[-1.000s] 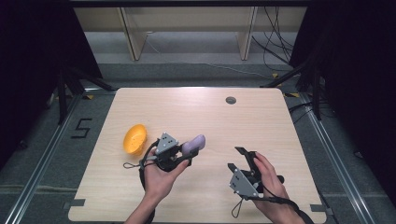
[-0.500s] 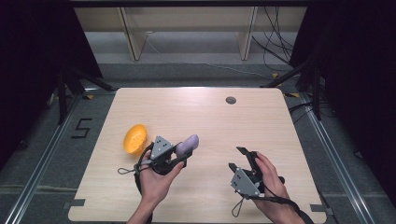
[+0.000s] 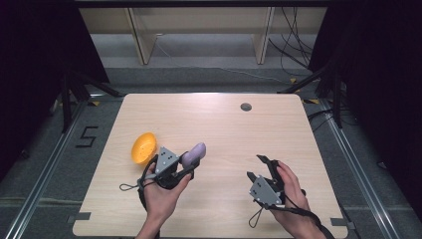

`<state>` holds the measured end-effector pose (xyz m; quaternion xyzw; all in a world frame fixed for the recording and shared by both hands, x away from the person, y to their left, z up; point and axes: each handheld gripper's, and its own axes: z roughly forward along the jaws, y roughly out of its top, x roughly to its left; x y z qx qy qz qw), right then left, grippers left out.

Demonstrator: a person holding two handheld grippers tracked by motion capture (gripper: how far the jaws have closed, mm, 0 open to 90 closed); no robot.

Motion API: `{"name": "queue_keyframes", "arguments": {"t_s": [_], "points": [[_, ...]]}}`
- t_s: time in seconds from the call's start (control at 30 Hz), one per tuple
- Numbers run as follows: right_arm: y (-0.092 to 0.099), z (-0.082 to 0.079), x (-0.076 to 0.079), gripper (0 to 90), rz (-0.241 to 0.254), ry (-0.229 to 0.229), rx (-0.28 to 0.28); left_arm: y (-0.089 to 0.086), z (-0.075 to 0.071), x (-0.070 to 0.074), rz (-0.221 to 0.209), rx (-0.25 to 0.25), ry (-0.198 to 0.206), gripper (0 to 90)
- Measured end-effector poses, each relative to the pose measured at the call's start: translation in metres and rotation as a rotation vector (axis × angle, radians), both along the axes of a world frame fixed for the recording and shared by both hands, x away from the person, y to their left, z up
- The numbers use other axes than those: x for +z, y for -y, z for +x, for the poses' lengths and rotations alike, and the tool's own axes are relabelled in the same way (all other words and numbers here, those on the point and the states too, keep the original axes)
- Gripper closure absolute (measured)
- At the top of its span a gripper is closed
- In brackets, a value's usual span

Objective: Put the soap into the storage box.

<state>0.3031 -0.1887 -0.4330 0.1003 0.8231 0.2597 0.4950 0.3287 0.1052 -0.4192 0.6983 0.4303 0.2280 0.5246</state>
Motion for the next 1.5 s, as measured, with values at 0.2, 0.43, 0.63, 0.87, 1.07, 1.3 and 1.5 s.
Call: {"name": "queue_keyframes", "arguments": {"t_s": [0.2,0.43,0.63,0.87,1.07,1.3,1.5], "points": [[0.001,0.002,0.000,37.3,-0.007,0.008,0.002,-0.006,-0.002,0.001,0.009,0.026,0.016,58.4],[0.001,0.001,-0.001,37.5,0.022,-0.008,-0.015,-0.013,-0.005,0.003,0.012,0.061,0.033,58.5],[0.001,0.001,-0.001,38.2,0.031,-0.009,-0.027,-0.019,-0.007,0.003,0.024,0.085,0.045,58.4],[0.002,0.003,0.001,39.0,0.009,0.004,-0.016,-0.024,-0.008,0.002,0.022,0.108,0.049,58.4],[0.002,0.003,0.001,39.3,0.012,0.000,-0.017,-0.028,-0.009,0.001,0.030,0.128,0.058,58.4],[0.002,0.003,0.000,39.3,0.013,-0.015,-0.011,-0.033,-0.008,0.000,0.041,0.149,0.060,58.4],[0.002,0.003,0.001,39.3,0.011,-0.007,-0.012,-0.038,-0.008,0.001,0.043,0.179,0.061,58.4]]}}
